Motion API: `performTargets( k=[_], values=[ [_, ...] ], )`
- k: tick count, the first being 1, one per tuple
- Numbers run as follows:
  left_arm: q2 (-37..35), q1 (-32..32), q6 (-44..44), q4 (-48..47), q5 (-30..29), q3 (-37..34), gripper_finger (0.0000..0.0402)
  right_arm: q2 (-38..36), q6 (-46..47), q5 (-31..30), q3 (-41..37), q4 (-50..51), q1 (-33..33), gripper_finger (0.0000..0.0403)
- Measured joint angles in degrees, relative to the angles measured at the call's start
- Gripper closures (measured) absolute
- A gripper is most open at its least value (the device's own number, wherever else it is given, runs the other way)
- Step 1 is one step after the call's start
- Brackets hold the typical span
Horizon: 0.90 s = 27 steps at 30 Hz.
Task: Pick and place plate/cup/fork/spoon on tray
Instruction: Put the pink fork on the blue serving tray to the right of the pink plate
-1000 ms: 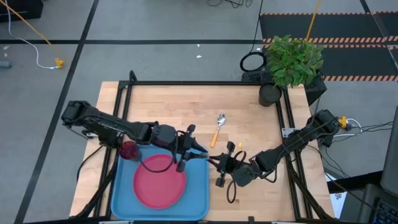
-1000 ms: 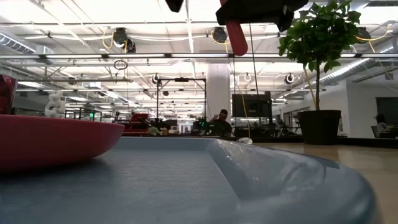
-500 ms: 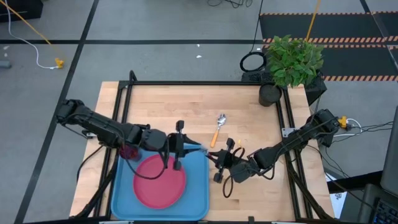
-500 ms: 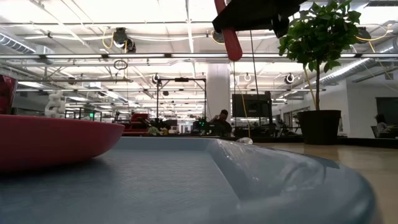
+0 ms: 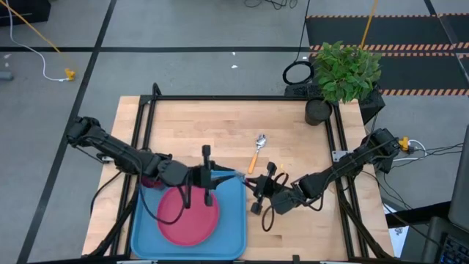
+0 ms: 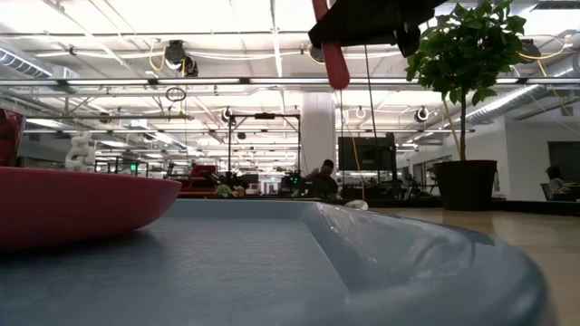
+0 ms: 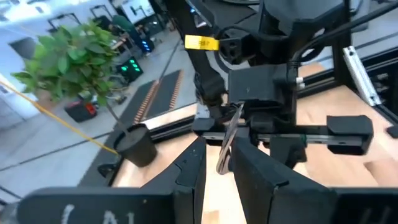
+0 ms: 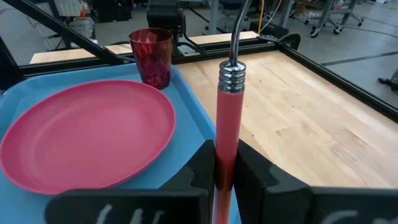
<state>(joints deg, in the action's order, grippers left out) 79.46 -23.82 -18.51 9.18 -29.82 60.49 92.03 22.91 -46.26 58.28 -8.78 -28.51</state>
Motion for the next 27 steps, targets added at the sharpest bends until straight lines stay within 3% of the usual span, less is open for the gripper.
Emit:
performTargets(
  k=[6, 17, 21, 27],
  values=[
    [-0.02, -2.07, -2.57, 1.63, -2.9, 0.0, 0.0312, 0.0, 0.18, 0.16, -0.01, 0.35, 0.57, 0.0378],
    [0.67, -1.1, -4.49, 1.62, -3.84, 0.0, 0.0222, 0.0, 0.44, 3.1, -0.02, 0.09, 2.29, 0.0378],
    [2.34, -0.39, -5.96, 1.26, -2.93, 0.0, 0.0236, 0.0, 0.62, 3.09, -0.02, 0.04, 2.62, 0.0378],
    [3.09, 0.07, -5.34, 1.75, -3.69, 0.0, 0.0302, 0.0, 0.64, 3.15, -0.02, 0.17, 2.67, 0.0378]
  ],
)
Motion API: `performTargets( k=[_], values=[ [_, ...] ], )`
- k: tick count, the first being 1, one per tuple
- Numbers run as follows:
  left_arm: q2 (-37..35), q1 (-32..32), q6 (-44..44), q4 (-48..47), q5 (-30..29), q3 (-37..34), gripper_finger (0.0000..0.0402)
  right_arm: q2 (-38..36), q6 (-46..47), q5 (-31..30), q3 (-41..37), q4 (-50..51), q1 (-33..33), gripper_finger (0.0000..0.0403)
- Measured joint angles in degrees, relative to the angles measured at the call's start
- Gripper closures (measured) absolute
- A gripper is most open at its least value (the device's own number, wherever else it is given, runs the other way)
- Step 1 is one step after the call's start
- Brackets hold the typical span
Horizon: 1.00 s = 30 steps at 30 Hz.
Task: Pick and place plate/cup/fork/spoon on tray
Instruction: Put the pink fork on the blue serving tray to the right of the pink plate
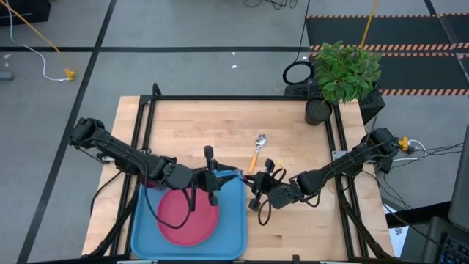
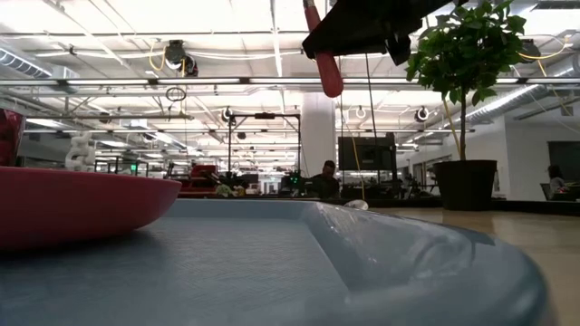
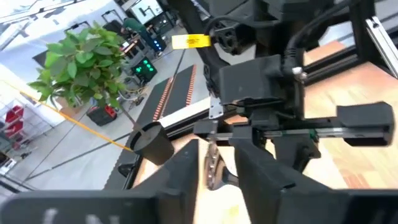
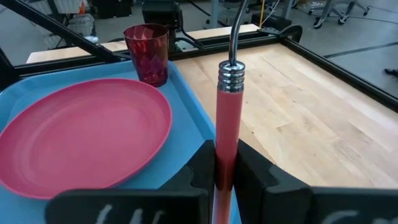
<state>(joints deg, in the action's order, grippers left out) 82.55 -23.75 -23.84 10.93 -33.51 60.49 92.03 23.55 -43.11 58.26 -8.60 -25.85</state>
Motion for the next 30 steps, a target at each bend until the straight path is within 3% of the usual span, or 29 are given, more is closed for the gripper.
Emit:
performTargets(
  k=[7, 17, 24, 30],
  values=[
    [-0.03, 0.04, -0.47, 0.35, 0.28, 0.0, 0.0389, 0.0, -0.08, 0.53, -0.02, 0.31, 0.0, 0.0378],
    [-0.93, -0.26, 1.06, -2.82, 0.62, 0.02, 0.0394, 0.0, -0.19, 1.54, -0.02, 0.23, -0.09, 0.037],
    [-0.79, 0.28, 10.64, -11.49, 1.25, 0.02, 0.0395, 0.0, -0.2, 4.45, -0.02, 0.28, -0.34, 0.03],
    [-0.84, 2.28, 21.54, -17.18, 9.06, 0.02, 0.0394, 0.0, -0.32, 4.52, -0.02, 2.88, -2.1, 0.0236]
  ],
)
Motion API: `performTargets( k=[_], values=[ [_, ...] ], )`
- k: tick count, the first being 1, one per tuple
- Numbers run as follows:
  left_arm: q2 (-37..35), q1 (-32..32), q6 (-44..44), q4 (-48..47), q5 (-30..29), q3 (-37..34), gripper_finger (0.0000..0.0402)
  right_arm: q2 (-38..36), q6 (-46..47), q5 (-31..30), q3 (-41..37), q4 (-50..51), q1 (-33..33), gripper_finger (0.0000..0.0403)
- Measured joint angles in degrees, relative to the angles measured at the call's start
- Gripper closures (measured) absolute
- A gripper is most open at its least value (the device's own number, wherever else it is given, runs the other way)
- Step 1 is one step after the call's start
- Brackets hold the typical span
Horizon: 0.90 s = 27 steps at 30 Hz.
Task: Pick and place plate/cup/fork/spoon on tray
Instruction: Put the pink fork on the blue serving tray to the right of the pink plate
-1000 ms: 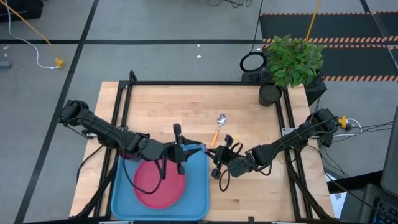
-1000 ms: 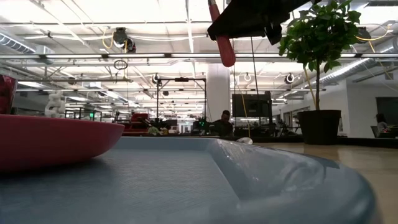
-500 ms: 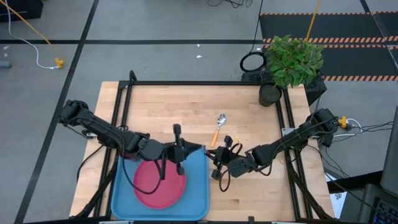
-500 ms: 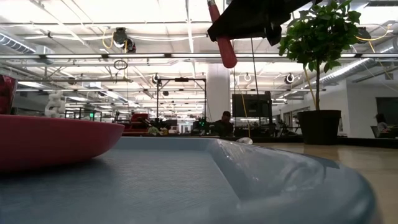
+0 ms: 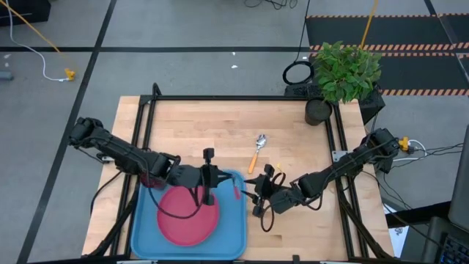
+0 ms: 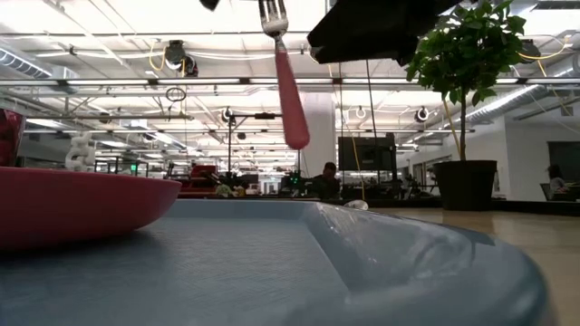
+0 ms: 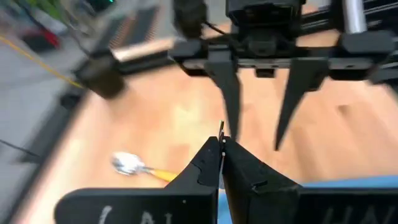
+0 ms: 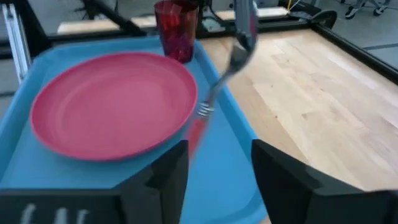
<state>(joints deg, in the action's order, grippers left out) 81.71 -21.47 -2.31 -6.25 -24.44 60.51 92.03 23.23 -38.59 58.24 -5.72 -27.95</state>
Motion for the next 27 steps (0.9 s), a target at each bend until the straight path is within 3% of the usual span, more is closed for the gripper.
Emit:
performTargets(
  k=[8, 14, 20, 27],
  values=[
    [0.83, 5.35, 14.35, -3.43, 17.14, -2.18, 0.0392, 0.0, -0.04, 0.15, 0.0, 3.22, -3.81, 0.0218],
    [0.82, 8.49, 22.91, 6.81, 25.02, -10.22, 0.0397, 0.0, -0.09, -0.11, 0.0, 4.86, -5.93, 0.0226],
    [0.81, 9.19, 27.55, 10.78, 26.95, -15.57, 0.0396, 0.0, -1.76, -0.2, 0.0, 5.94, -6.66, 0.0226],
    [2.49, 10.59, 29.75, 12.59, 29.66, -16.48, 0.0395, 0.0, -3.15, -0.46, 0.0, 5.99, -6.37, 0.0226]
  ],
)
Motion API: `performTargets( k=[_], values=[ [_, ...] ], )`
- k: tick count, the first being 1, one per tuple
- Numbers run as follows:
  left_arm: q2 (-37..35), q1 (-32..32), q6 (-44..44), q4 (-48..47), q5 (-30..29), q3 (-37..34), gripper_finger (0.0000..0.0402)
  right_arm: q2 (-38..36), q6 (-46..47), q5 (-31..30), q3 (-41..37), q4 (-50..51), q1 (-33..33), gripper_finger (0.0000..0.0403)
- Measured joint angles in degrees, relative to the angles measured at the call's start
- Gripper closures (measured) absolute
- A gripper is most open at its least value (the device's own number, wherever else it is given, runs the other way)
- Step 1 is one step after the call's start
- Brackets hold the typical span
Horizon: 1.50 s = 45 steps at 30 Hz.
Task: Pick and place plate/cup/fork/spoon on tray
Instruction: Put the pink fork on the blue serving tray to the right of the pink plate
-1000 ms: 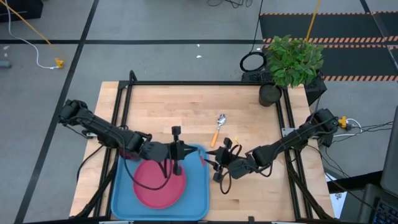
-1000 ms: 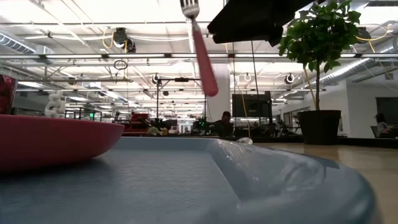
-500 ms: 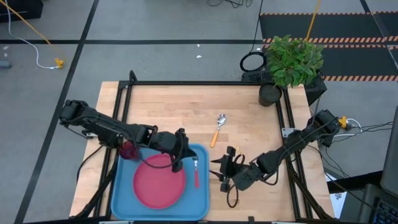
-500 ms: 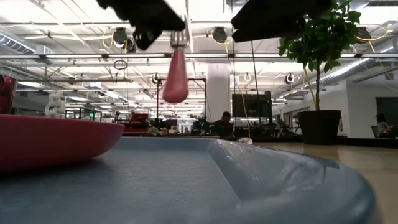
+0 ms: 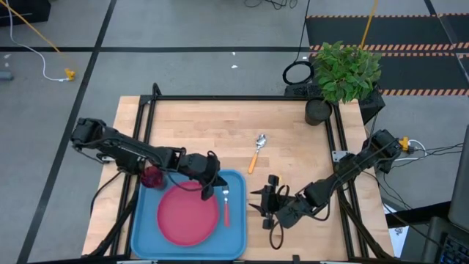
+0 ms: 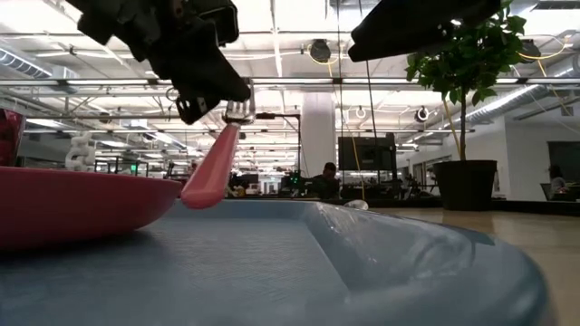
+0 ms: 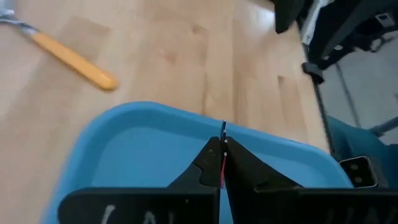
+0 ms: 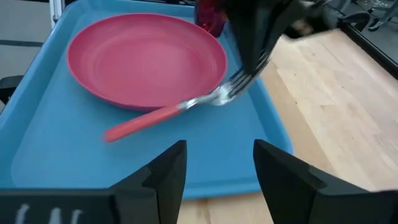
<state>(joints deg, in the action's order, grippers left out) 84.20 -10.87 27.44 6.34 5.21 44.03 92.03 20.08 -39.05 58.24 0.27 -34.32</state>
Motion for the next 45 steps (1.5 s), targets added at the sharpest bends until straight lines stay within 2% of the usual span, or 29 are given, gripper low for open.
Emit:
performTargets(
  k=[5, 12, 17, 22, 33, 45],
  values=[
    [6.6, 0.0, 1.85, 7.9, 5.93, 0.13, 0.0395, 0.0, 0.47, -0.05, -0.39, -0.68, 0.12, 0.0227],
    [11.37, 0.7, 4.49, 8.86, 9.84, 0.07, 0.0397, 0.0, 3.04, 0.13, -3.74, -3.21, 0.1, 0.0227],
    [11.93, 1.07, 6.25, 8.49, 9.86, 0.09, 0.0387, 0.0, 4.72, 0.13, -4.79, -3.09, 0.1, 0.0227],
    [11.9, 1.05, 7.62, 5.92, 9.7, 0.09, 0.0396, 0.0, 4.5, 0.26, -4.79, -3.1, 0.06, 0.0227],
    [11.91, 0.98, 7.58, -0.77, 3.6, 0.09, 0.0365, 0.0, 3.23, 0.32, -4.81, -3.1, -0.66, 0.0227],
    [11.91, 0.35, 5.95, -2.14, 2.23, 0.09, 0.0361, 0.0, 3.23, 0.26, -4.83, -3.48, -1.06, 0.0227]
  ],
)
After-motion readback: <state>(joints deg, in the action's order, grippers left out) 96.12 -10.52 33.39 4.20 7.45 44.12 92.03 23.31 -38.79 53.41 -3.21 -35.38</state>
